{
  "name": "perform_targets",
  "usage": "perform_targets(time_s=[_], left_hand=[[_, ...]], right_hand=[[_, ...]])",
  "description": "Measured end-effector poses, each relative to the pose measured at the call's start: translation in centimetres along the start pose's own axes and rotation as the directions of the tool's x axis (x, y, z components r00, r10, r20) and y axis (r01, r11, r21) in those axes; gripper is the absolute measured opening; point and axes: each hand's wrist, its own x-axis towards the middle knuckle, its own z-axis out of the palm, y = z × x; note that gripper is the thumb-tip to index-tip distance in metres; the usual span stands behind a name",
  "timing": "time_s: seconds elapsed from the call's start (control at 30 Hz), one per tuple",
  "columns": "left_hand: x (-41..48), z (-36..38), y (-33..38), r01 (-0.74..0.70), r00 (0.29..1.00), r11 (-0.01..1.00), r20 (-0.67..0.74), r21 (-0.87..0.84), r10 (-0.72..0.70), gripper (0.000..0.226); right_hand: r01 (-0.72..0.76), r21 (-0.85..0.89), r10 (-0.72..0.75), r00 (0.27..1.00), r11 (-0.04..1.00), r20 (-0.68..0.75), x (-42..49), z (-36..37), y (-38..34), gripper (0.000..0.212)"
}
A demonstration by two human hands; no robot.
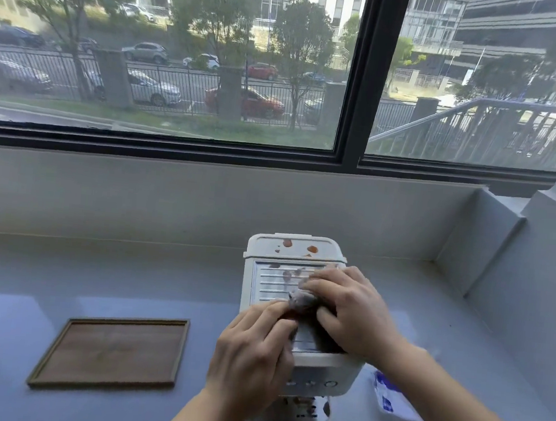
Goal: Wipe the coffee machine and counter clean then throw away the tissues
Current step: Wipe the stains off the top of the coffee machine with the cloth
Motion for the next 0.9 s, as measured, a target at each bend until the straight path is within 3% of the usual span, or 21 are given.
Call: perform_targets(time_s=[0.17,0.27,0.33,0.47,0.6,0.67,0.8,0.9], left_hand=[[0.3,-0.6,1.0,0.054,0.995,0.996,0.073,0.075,-0.060,0.016],[0.6,-0.7,1.7,0.086,0.992,0.992,0.080,0.096,-0.093,0.012],[0.9,-0.4,2.4,0.137,0.987,0.984,0.066,0.117,-0.145,0.009],[1.0,0.3,3.2,0.261,0.961,0.940,0.030,0.219,-0.274,0.005],[0.9,0.4,3.0,0.242,0.965,0.934,0.030,0.265,-0.259,0.006],[1.0,0.3,3.0,0.236,0.966,0.931,0.037,0.278,-0.256,0.007],[1.1,0.2,3.0,0.237,0.966,0.929,0.030,0.284,-0.256,0.011],[0.9,0.4,3.0,0.226,0.970,0.929,0.016,0.292,-0.241,0.009]], right_hand=[[-0.107,0.013,0.107,0.994,0.994,0.013,1.9,-1.6,2.6,0.027],[-0.173,0.242,0.201,0.975,0.955,-0.094,3.6,-2.1,2.6,0.033],[-0.125,0.251,0.150,0.985,0.960,-0.081,4.3,-1.7,1.7,0.035],[-0.053,0.032,0.050,0.995,0.998,0.089,5.0,0.7,0.2,0.031],[0.084,0.091,-0.093,0.990,0.992,0.107,2.8,0.9,1.1,0.032],[0.085,0.081,-0.092,0.992,0.993,0.088,2.1,0.8,2.1,0.035],[-0.114,0.068,0.110,0.992,0.991,0.064,4.7,0.8,1.7,0.028],[0.027,0.115,-0.039,0.994,0.993,0.102,3.8,1.2,-0.5,0.027]])
